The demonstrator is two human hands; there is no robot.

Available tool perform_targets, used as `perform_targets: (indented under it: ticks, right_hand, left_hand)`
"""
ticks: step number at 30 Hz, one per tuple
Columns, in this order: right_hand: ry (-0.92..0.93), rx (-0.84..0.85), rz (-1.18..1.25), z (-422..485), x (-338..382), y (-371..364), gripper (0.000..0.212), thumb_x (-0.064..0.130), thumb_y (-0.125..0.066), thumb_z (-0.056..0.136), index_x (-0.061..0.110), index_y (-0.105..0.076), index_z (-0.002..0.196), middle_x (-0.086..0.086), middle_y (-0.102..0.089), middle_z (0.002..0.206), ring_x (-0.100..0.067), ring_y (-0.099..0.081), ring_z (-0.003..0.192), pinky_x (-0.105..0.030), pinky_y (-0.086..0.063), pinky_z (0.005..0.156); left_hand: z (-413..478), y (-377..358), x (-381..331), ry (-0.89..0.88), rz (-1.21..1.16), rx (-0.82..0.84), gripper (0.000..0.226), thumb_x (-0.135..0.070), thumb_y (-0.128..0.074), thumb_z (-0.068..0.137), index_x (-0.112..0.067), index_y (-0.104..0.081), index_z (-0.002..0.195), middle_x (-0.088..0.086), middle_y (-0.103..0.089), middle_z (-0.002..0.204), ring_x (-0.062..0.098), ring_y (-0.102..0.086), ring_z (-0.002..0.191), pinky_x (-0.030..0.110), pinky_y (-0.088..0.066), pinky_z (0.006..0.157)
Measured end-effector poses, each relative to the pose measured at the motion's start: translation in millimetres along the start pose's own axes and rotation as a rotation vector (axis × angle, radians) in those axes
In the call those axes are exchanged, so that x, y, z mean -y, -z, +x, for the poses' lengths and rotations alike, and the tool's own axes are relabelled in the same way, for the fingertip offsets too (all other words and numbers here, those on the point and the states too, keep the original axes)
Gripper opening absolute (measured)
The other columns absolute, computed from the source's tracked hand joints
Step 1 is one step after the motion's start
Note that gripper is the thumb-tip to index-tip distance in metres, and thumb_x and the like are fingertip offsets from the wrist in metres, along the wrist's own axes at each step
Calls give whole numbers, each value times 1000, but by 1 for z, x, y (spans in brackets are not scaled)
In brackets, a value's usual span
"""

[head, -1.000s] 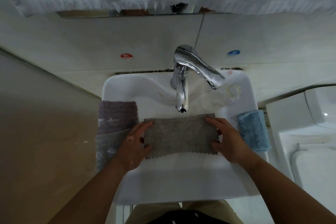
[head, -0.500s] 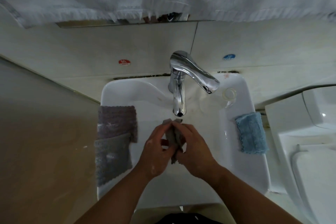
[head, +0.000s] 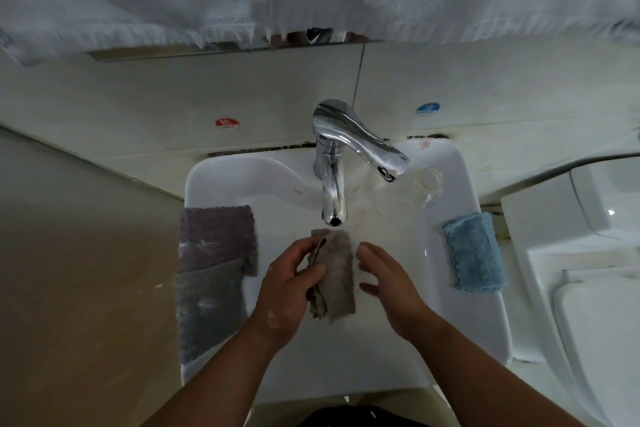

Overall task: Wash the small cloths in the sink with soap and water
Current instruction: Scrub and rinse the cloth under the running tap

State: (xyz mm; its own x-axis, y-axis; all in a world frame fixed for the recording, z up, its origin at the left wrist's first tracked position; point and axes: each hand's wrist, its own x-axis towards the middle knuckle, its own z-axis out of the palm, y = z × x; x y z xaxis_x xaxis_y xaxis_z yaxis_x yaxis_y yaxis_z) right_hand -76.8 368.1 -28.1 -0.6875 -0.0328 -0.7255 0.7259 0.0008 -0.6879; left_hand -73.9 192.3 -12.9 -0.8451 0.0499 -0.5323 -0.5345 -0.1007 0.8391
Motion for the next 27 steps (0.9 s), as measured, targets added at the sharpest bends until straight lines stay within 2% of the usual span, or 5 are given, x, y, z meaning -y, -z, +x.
perform_targets:
  ticks: [4, 9, 15, 23, 27]
  right_hand:
    - [-228, 168, 365, 0, 6, -2, 45, 51, -51, 99, 16, -72, 120, -8, -72, 122, -28, -67, 115, -55, -51, 100]
    - [148, -50, 95, -3, 3, -3, 13, 32, -63, 98, 21, -63, 103, -6, -73, 102, -26, -71, 96, -36, -58, 67]
    - [224, -153, -90, -20, 14, 9, 27, 43, -56, 98, 20, -61, 85, 3, -67, 76, -1, -65, 68, -18, -49, 55]
    - [243, -507, -382, -38, 7, 52, 35, 43, -48, 102, 20, -60, 78, 1, -62, 71, -11, -59, 69, -27, -41, 62]
    - [291, -578, -465, -51, 29, 99, 32, 39, -50, 102, 20, -59, 77, 2, -61, 69, -11, -58, 66, -22, -37, 58]
  left_hand:
    - [2, 6, 0, 56, -129, 14, 50, 4, -58, 93, -27, -60, 132, -1, -69, 125, 21, -66, 116, 47, -56, 93]
    - [5, 11, 9, 226, -89, -74, 55, -1, -65, 92, -31, -55, 136, 8, -71, 117, 26, -70, 105, 38, -59, 76]
    - [5, -16, 6, 231, 55, -44, 23, -33, -58, 100, -21, -72, 114, 0, -76, 108, 18, -72, 101, 43, -60, 88]
    - [-2, -81, 9, 56, 453, -89, 11, -41, -40, 105, -34, -46, 111, -19, -57, 95, 0, -55, 86, 27, -44, 76]
    - [4, -134, -1, -47, 486, -90, 17, -42, -39, 105, -28, -49, 102, -10, -62, 86, 11, -60, 79, 26, -41, 62]
